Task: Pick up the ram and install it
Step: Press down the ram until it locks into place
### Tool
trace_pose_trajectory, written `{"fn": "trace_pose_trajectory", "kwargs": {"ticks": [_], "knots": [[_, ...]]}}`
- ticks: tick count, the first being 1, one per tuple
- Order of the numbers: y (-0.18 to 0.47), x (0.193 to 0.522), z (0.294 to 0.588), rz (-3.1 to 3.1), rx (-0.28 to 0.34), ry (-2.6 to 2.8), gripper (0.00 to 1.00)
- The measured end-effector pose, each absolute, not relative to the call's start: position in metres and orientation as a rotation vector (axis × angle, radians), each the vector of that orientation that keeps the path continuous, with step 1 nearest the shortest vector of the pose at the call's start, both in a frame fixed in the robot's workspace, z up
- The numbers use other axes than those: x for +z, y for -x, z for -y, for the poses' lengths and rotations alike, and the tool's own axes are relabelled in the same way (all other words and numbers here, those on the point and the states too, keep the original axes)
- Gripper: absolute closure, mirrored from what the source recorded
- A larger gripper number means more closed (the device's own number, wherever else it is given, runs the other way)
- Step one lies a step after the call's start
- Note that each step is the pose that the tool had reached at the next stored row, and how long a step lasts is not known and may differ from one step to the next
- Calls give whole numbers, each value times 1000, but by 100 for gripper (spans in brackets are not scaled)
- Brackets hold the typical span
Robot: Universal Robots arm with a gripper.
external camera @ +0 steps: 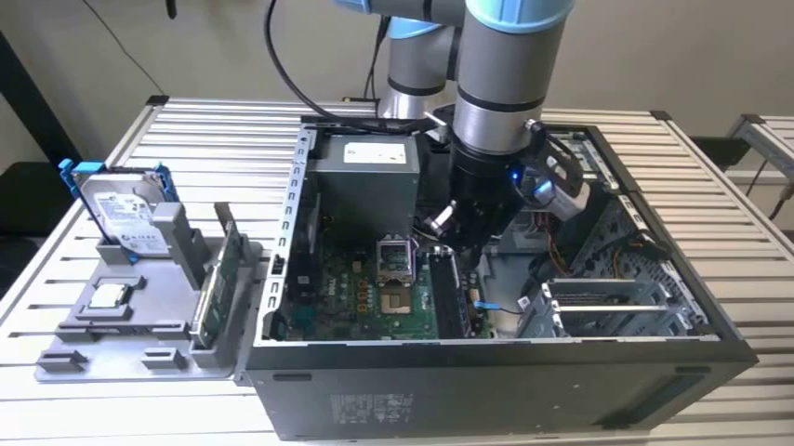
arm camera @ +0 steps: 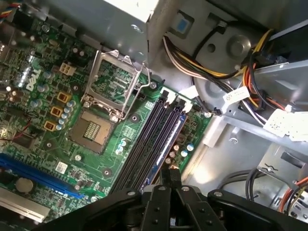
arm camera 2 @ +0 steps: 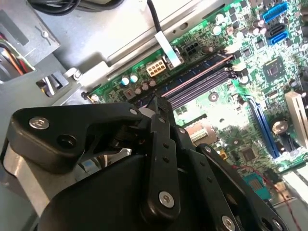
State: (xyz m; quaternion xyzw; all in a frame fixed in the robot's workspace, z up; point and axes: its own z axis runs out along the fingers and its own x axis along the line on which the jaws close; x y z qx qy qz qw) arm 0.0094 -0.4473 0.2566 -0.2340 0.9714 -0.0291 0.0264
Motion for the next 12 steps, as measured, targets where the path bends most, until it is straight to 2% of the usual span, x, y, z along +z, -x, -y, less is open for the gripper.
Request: {"fn": "trace_pose_trajectory", "kwargs": {"ticks": [12], "knots": [[-9, 256, 447, -2954, -80, 901, 89]]}}
